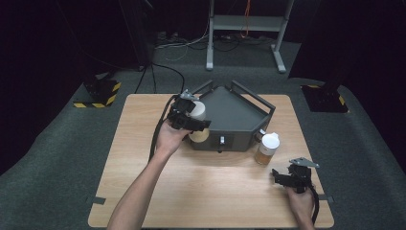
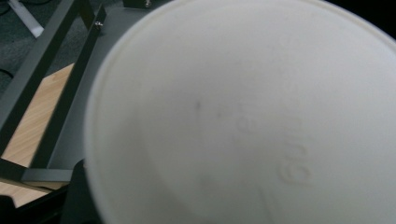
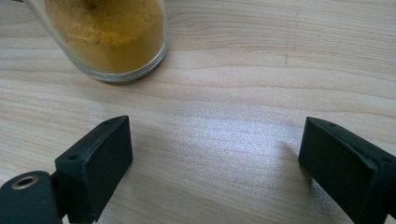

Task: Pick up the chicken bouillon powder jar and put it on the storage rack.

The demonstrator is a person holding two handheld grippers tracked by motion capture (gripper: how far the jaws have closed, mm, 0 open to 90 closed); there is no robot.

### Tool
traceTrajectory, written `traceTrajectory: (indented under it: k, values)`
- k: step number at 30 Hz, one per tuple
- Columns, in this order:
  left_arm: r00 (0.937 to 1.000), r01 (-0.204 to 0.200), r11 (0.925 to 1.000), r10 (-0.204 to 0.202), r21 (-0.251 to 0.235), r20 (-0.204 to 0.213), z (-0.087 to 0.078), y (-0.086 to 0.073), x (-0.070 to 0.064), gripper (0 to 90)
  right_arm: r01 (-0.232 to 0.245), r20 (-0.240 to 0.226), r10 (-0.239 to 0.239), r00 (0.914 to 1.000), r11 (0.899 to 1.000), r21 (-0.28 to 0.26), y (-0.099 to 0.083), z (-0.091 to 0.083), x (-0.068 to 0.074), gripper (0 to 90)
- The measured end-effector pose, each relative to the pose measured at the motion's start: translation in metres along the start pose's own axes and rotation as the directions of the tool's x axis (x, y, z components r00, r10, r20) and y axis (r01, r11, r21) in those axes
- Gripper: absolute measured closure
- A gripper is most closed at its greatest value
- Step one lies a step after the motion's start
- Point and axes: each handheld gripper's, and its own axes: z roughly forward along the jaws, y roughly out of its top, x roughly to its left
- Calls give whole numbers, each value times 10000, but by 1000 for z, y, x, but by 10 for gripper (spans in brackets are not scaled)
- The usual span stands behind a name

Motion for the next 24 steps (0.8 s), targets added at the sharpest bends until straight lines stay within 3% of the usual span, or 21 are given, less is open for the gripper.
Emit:
traceTrajectory:
  k: [9,24]
  values:
    - [9990,165,9997,-158,172,-418,15,26,5,336,-3,2,3,10000,10000,-4,0,0,0,93]
    - [9909,582,9978,-540,303,-1231,47,42,6,336,-1,5,1,10000,10000,-6,0,0,0,93]
